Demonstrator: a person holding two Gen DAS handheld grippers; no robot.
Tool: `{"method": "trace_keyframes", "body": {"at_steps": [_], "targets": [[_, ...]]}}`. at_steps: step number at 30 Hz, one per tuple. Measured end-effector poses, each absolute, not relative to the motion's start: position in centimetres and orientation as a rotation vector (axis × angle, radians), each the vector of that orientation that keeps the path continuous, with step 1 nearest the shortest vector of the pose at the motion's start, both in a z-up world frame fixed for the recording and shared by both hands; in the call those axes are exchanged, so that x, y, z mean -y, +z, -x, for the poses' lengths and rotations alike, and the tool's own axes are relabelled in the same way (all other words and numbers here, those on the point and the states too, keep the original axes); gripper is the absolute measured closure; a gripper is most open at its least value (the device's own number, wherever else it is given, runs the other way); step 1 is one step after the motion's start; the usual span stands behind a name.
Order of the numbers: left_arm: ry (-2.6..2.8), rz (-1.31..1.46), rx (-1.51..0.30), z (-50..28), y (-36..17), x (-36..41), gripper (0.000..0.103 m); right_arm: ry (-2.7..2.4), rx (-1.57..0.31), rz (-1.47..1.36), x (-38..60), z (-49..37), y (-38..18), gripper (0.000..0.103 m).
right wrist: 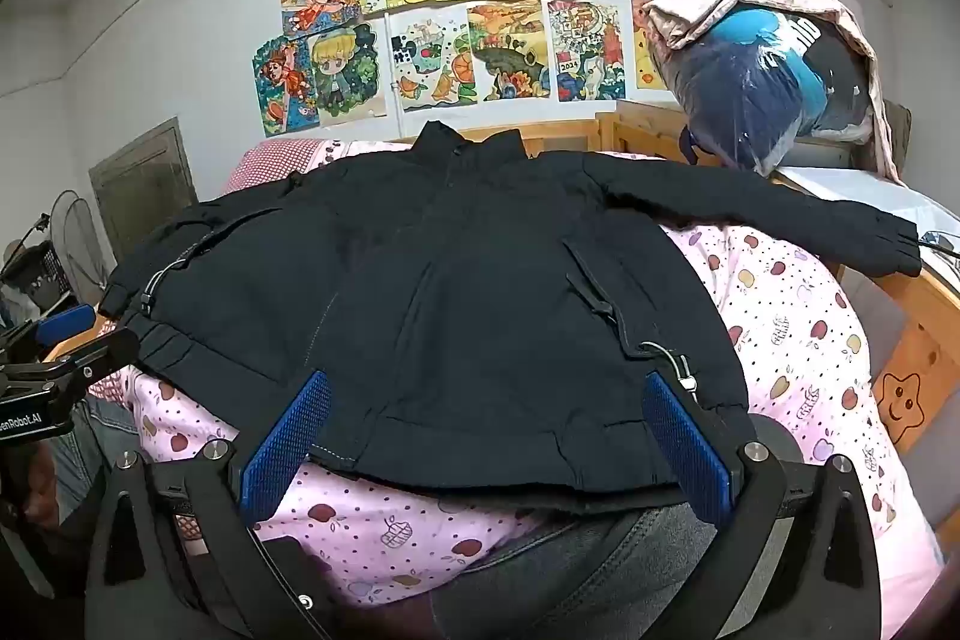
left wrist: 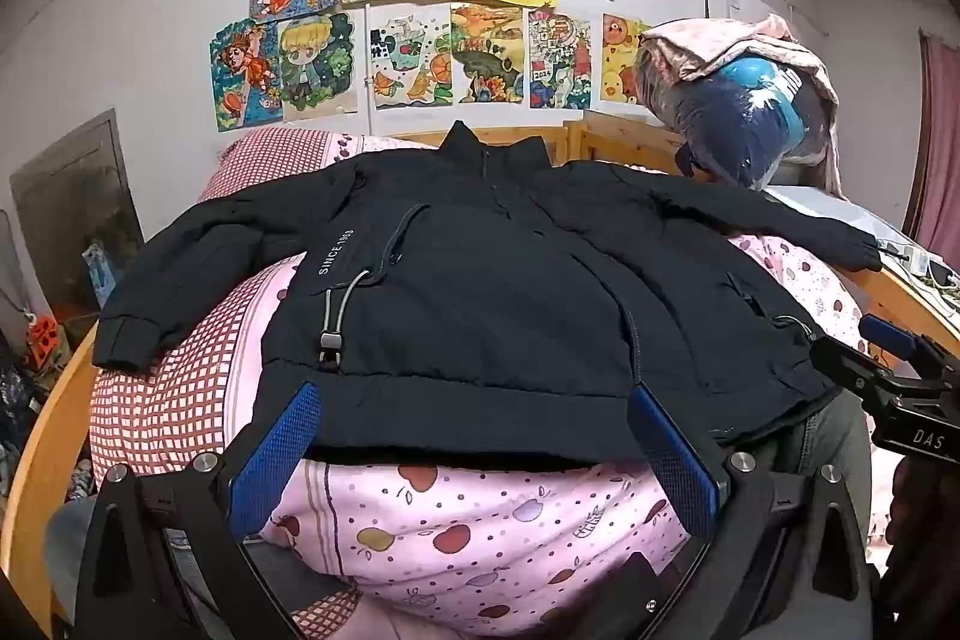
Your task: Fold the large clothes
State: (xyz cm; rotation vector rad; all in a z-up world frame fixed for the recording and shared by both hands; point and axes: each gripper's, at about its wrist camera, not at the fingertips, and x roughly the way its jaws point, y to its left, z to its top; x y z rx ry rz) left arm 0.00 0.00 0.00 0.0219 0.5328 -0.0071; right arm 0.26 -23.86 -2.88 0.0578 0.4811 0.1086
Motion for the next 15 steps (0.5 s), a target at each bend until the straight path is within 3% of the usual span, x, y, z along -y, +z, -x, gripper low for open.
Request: {"method": "trace_keyframes", "body": {"at_steps": [15], "targets": [[-0.009, -0.018, -0.535, -0.01, 0.00, 0.00, 0.000, 0.109, -0.486, -0.059, 24.06, -0.32, -2.89, 0.001]]}}
